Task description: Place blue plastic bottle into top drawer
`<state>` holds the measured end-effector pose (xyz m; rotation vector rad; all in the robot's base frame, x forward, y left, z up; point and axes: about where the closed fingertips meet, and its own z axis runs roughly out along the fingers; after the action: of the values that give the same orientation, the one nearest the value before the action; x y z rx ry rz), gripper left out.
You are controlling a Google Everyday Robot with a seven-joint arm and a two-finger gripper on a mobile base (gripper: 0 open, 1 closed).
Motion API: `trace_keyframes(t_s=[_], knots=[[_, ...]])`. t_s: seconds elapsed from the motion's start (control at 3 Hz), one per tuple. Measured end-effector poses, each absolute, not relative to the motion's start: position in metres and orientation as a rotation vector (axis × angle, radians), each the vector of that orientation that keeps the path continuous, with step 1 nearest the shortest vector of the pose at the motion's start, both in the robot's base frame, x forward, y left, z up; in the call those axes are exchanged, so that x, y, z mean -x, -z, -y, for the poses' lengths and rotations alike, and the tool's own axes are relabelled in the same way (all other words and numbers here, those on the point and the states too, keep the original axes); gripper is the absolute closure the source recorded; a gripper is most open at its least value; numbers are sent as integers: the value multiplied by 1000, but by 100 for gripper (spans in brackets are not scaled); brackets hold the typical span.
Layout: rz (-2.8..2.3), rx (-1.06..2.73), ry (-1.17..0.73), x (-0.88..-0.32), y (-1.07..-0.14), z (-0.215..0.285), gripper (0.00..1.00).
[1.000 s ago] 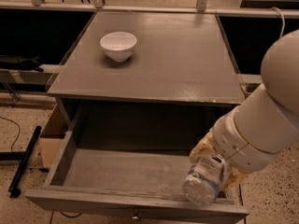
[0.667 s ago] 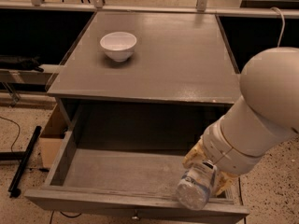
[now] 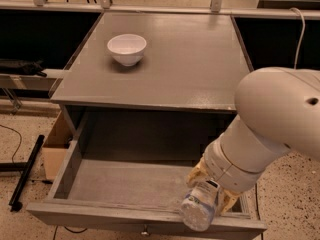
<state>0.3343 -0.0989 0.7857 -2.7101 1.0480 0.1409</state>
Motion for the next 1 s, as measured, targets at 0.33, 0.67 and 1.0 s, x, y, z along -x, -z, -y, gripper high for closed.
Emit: trace_keyframes(t_s=[0.33, 0.67, 1.0], knots=[[-1034, 2742, -157, -340, -773, 84, 100], [-995, 2795, -179, -348, -752, 55, 100], [-987, 2804, -161, -352, -756, 52, 100]])
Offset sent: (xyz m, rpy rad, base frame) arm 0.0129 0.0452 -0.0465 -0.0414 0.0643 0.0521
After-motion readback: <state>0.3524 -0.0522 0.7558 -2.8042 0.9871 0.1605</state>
